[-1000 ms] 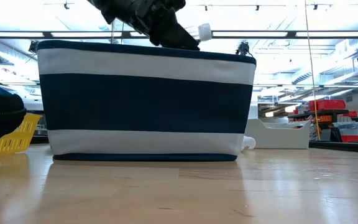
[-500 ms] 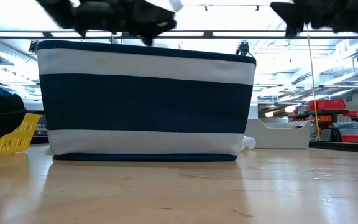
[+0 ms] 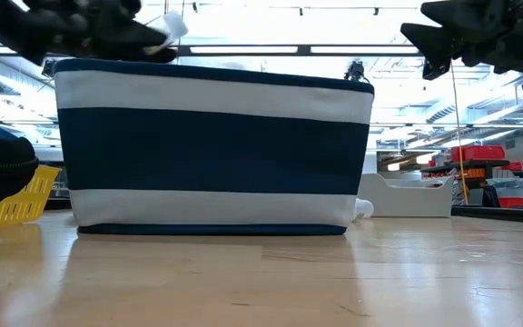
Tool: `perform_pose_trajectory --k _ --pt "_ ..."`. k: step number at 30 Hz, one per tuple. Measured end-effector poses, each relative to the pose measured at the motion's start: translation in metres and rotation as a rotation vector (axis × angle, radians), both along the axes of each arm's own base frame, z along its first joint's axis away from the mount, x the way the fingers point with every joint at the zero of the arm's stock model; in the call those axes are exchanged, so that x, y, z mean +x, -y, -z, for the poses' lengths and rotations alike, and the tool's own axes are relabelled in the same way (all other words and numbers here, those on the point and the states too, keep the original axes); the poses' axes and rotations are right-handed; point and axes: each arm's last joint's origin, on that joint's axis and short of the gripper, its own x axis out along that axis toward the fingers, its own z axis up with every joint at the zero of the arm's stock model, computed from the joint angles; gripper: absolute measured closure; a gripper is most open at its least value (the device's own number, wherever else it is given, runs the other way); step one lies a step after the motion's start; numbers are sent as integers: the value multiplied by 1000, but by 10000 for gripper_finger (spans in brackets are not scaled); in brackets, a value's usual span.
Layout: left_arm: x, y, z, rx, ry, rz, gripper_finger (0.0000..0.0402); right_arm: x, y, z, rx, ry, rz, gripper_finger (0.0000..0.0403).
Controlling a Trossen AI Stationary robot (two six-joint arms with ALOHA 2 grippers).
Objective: Pick & place medical supplies in basket/bin
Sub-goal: Put the bottom white medicine bottle into the yellow bin
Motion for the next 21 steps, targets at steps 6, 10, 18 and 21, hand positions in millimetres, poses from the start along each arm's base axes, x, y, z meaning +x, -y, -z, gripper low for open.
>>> perform_pose_trajectory --k 6,10,18,21 --pt "-24 14 5 -76 -146 30 261 0 0 0 -2 -5 4 199" --pt "-33 22 12 -125 -247 16 261 0 0 2 -7 -23 10 199" --pt "-45 33 27 -192 -440 -44 261 1 1 5 -3 -47 48 199" --pt "-50 37 33 -216 -513 -35 261 1 1 5 -2 -48 48 199"
